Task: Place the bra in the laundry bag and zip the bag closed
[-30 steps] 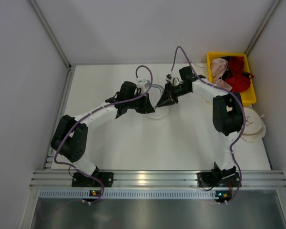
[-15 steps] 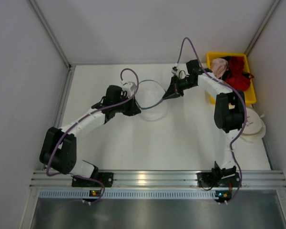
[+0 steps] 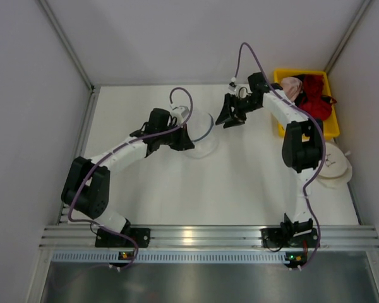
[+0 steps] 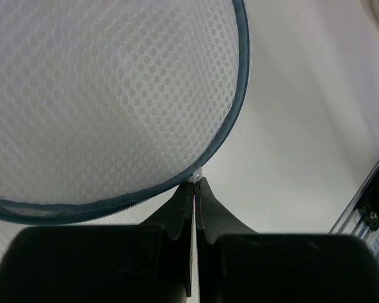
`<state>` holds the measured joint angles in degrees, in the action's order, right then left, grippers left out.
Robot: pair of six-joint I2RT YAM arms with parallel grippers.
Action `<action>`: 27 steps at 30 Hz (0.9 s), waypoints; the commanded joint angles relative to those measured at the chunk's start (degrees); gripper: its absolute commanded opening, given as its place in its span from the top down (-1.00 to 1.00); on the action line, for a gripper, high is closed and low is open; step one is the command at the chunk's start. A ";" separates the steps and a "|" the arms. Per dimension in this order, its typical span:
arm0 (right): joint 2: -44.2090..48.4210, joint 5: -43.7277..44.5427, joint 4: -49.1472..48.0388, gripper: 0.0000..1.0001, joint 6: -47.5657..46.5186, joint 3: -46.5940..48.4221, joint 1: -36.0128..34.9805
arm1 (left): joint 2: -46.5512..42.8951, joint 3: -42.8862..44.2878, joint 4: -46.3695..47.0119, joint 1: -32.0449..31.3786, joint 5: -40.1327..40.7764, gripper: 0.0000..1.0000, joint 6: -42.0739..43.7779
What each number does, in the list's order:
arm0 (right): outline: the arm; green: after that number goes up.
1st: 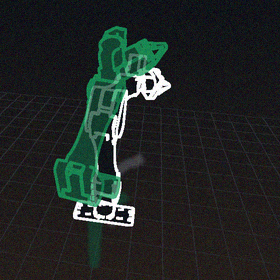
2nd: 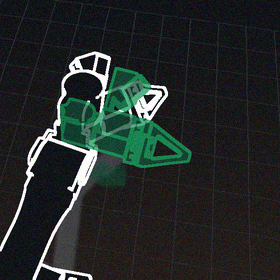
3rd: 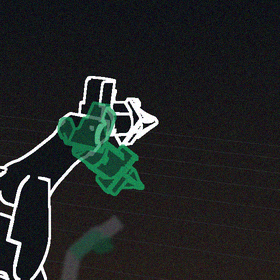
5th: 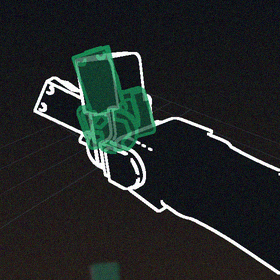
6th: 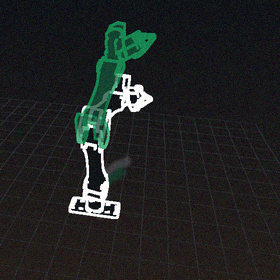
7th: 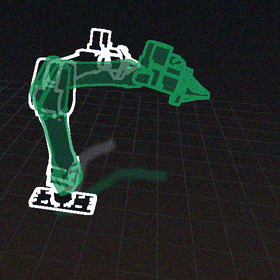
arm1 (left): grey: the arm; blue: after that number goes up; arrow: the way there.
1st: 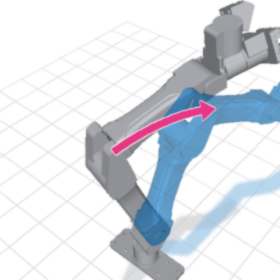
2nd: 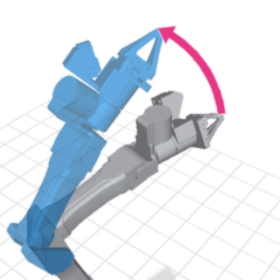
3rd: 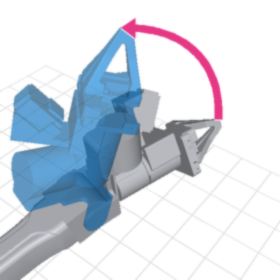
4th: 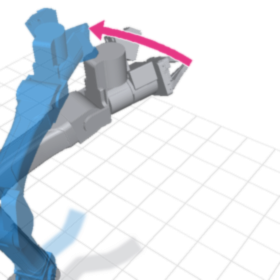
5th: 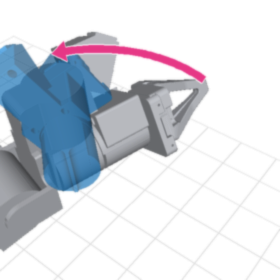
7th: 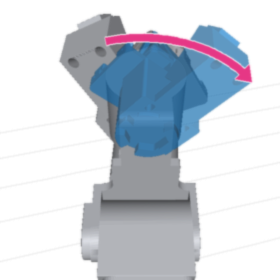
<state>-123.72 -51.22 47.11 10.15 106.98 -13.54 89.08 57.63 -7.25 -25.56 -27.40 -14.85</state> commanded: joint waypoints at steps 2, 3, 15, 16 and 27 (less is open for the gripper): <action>7.78 0.96 7.46 -0.25 -5.76 -1.76 2.03 | 2.67 4.51 5.48 -3.08 -1.08 1.00 -2.72; 8.58 -0.10 7.47 -0.25 -5.50 -4.04 2.03 | 3.11 4.86 6.53 -3.61 -1.25 1.00 -3.42; 7.45 -8.28 -2.90 -0.23 5.75 -10.75 -2.28 | 10.06 11.89 9.88 -9.59 0.50 1.00 -5.80; 6.40 -8.19 -3.51 -0.21 5.93 -10.48 -2.45 | 10.32 12.07 9.88 -9.86 0.76 1.00 -5.80; 4.01 -7.93 -4.22 1.00 6.46 -8.19 -3.34 | 5.67 6.80 7.69 -9.95 2.96 1.00 -0.80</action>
<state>-119.94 -58.50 44.23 17.45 95.37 -16.38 99.07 66.04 -1.02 -35.40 -25.36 -18.41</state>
